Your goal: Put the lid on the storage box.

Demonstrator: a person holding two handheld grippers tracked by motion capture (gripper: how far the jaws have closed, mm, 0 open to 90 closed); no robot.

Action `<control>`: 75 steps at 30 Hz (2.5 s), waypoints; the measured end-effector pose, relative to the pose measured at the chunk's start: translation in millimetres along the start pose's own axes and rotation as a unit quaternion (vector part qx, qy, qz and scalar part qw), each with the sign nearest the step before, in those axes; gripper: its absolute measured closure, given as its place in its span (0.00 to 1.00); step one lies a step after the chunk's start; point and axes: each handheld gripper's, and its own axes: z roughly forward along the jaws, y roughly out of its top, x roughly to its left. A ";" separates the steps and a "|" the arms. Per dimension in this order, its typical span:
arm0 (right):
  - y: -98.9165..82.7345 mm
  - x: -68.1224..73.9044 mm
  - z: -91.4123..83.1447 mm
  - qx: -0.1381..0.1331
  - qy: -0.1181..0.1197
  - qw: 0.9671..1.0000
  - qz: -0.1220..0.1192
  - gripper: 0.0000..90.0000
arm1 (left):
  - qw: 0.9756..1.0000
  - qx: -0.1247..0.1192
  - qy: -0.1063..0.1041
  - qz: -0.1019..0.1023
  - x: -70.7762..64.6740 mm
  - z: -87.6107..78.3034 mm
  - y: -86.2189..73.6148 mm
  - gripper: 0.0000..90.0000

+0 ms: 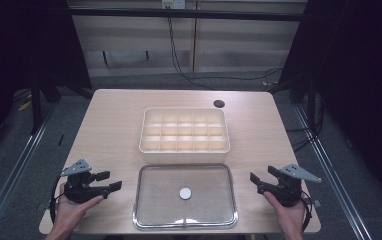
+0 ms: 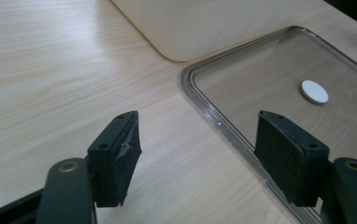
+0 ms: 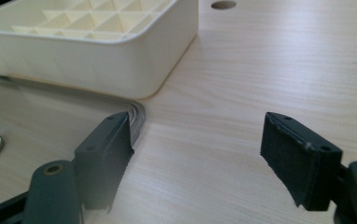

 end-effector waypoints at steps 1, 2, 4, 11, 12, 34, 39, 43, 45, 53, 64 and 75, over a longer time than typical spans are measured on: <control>0.8 -0.2 -1.3 -0.006 0.004 1.000 0.004 0.26 | 1.000 0.003 0.000 0.005 0.3 0.6 -0.2 0.35; 1.1 -0.6 -1.9 -0.009 0.009 1.000 0.007 0.26 | 1.000 0.006 0.003 0.012 0.0 1.0 -0.3 0.35; 1.4 -0.5 -2.0 -0.010 0.012 1.000 0.011 0.26 | 0.999 -0.008 0.018 0.030 -3.1 -1.0 -0.7 0.37; -0.8 11.4 -8.0 -0.033 0.000 0.999 0.010 0.40 | 0.999 -0.002 0.008 0.046 -3.1 2.3 -0.8 0.50; -0.9 13.7 -8.2 -0.034 0.000 0.999 -0.001 0.41 | 0.998 -0.003 0.012 0.060 -4.0 3.3 -1.2 0.51; 11.8 45.8 22.2 0.086 0.059 0.994 -0.018 0.38 | 0.998 0.038 -0.044 0.030 -22.9 15.1 3.2 0.52; 21.3 48.5 26.8 0.089 0.080 0.993 -0.013 0.40 | 0.998 0.037 -0.047 0.024 -24.2 18.8 8.7 0.57; 30.0 50.9 36.5 0.101 0.088 0.991 -0.014 0.42 | 0.998 0.044 -0.045 0.029 -22.6 22.9 21.4 0.59; 33.2 50.7 40.0 0.103 0.089 0.991 -0.011 0.43 | 0.998 0.047 -0.041 0.032 -21.4 25.8 27.0 0.59; 22.5 45.0 59.1 0.115 0.077 0.990 0.011 0.51 | 0.996 0.073 -0.039 0.019 -20.7 45.6 20.5 0.60; 7.4 46.5 68.3 0.147 0.049 0.988 -0.017 0.55 | 0.996 0.082 -0.039 0.012 -15.1 47.5 6.9 0.62; 3.5 52.4 75.4 0.156 0.039 0.987 -0.014 0.54 | 0.994 0.102 -0.041 0.021 -20.3 58.8 3.8 0.57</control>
